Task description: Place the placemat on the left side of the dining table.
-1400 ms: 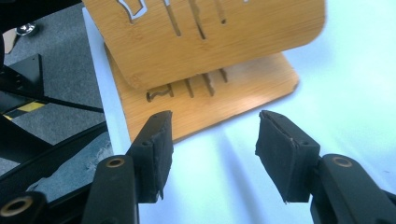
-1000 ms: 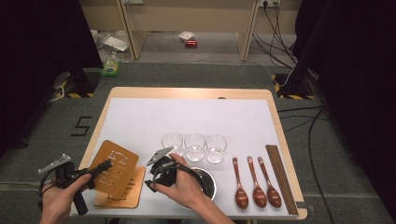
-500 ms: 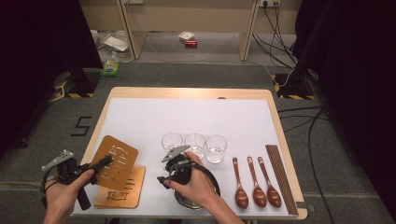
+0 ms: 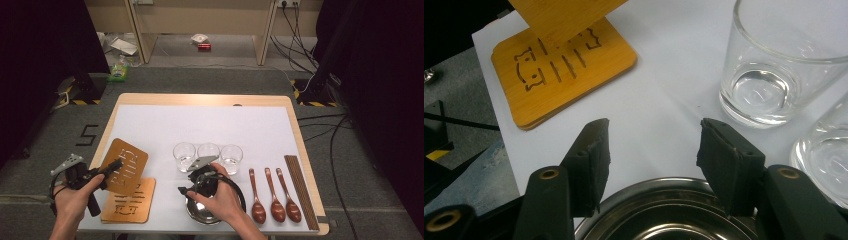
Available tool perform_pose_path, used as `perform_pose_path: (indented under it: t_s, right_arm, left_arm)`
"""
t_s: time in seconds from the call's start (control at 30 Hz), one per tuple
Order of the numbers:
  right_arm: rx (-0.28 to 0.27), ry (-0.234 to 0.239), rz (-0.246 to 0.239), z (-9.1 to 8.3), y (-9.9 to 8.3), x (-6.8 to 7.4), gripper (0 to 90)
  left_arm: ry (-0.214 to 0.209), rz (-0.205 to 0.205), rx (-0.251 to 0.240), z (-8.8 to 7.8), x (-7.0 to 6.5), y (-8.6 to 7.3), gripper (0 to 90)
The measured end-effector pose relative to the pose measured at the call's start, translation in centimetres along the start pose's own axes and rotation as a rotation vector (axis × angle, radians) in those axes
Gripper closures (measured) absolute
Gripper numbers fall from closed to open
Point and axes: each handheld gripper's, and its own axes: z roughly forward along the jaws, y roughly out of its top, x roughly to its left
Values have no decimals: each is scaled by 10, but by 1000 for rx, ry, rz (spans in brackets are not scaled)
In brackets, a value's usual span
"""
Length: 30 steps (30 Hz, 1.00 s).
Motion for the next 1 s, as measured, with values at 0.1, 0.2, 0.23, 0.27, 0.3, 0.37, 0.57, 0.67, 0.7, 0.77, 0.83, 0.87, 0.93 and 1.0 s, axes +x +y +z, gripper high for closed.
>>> perform_pose_path:
  t_s: [0.1,0.2,0.23,0.27,0.3,0.37,0.57,0.67,0.7,0.77,0.83,0.87,0.93,1.0]
  right_arm:
    - [-4,-4,11,-2,-3,-3,467]
    - [-12,-9,23,-5,-7,-5,466]
    - [-17,-7,24,-6,-8,-6,466]
    - [-17,-11,32,-8,-9,-7,466]
    - [-20,-9,37,-9,-10,-8,466]
    - [-28,-16,44,-13,-14,-10,466]
    - [-33,-31,61,-23,-22,-14,465]
    - [-45,-42,81,-30,-27,-16,465]
    - [-51,-41,87,-32,-29,-17,465]
    - [-59,-54,94,-36,-33,-19,464]
    - [-67,-59,106,-41,-37,-21,464]
    - [-69,-63,118,-43,-39,-21,464]
    - [-78,-72,135,-47,-44,-23,464]
    - [-86,-85,143,-52,-48,-25,464]
  left_arm:
    - [4,-9,-8,3,1,2,859]
    - [10,-10,-14,6,3,4,859]
    - [12,-14,-17,7,3,5,860]
    - [11,-10,-13,7,3,7,859]
    - [14,-10,-17,9,3,7,860]
    - [16,-7,-14,11,3,10,859]
    - [20,-10,-19,19,4,17,859]
    - [23,-9,-18,23,5,20,859]
    - [21,-9,-17,25,6,21,859]
    - [24,-6,-15,29,7,23,859]
    - [23,-8,-13,32,7,25,859]
    - [24,-5,-11,34,8,26,859]
    - [22,-6,-8,38,9,28,859]
    - [22,0,-7,41,10,31,859]
